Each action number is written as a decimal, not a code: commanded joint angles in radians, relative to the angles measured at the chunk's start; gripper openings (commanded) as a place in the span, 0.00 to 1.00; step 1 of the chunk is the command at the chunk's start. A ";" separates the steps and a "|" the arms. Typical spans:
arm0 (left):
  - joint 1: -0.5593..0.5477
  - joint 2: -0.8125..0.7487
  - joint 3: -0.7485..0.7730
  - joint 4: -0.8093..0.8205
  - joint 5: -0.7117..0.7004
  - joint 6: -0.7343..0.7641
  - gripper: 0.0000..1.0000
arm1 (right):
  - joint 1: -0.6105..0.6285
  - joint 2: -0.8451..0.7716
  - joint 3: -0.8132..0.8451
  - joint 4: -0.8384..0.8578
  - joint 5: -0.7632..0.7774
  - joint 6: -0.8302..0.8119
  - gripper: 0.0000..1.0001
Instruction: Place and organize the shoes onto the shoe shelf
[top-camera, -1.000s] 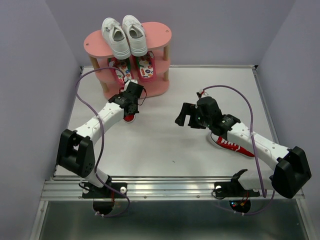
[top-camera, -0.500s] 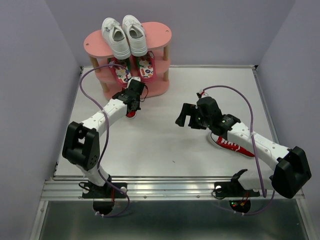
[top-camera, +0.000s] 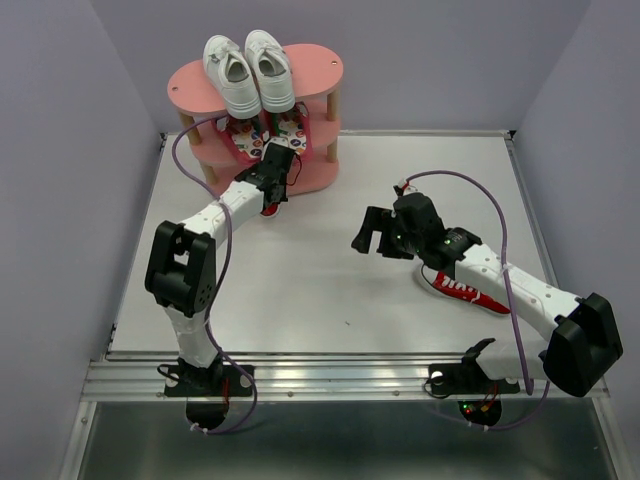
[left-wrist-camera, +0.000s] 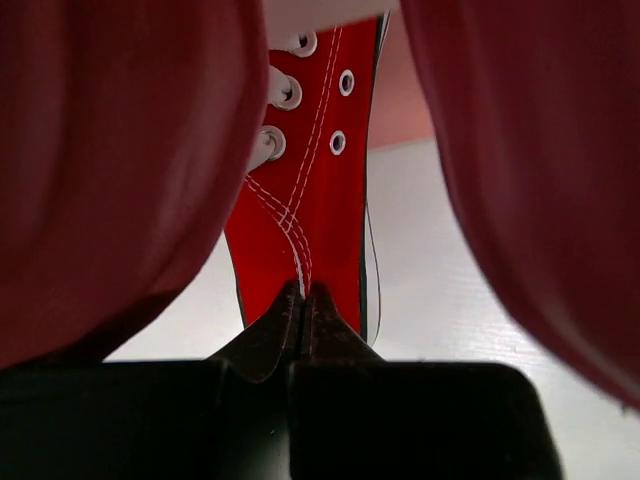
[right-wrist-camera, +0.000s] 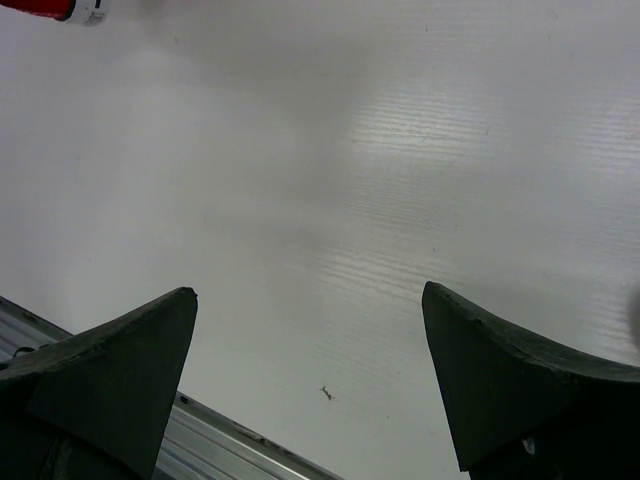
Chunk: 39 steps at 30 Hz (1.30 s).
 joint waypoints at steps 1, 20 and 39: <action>0.030 0.012 0.098 0.122 -0.053 0.029 0.00 | -0.002 -0.023 0.038 -0.006 0.025 0.011 1.00; 0.041 0.048 0.056 0.142 -0.085 -0.009 0.00 | -0.002 0.023 0.073 -0.008 0.013 0.014 1.00; 0.041 0.063 -0.010 0.170 -0.111 -0.064 0.00 | -0.002 0.008 0.069 -0.008 0.003 0.017 1.00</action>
